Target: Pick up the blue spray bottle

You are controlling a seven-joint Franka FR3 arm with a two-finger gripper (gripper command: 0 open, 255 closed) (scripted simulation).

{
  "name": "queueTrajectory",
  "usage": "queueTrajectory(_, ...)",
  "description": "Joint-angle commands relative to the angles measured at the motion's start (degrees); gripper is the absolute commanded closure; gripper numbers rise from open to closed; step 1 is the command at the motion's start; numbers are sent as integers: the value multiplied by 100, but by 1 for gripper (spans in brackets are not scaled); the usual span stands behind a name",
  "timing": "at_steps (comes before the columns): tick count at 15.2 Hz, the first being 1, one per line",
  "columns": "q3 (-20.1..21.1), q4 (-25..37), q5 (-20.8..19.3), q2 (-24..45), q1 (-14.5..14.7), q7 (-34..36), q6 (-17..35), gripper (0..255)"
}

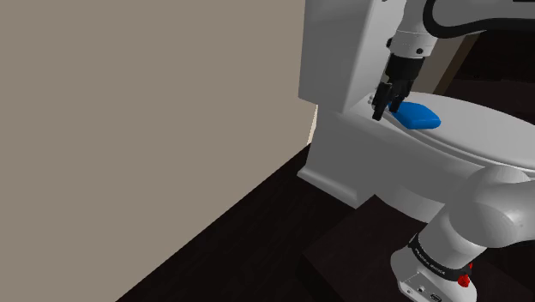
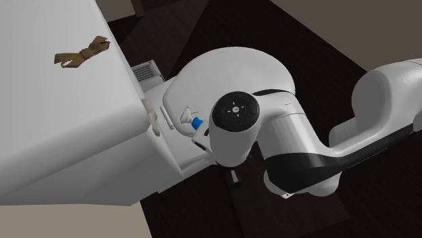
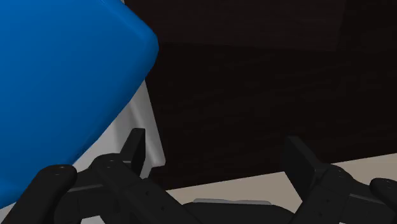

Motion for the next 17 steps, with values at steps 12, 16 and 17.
queueTrajectory(12, -481, 1046, -769, 1056, -1156, 1028, 311, 0)
queueTrajectory(16, -527, 856, -827, 1073, -1224, 1121, 536, 0)
queueTrajectory(17, -533, 772, -833, 1064, -1226, 1131, 609, 0)
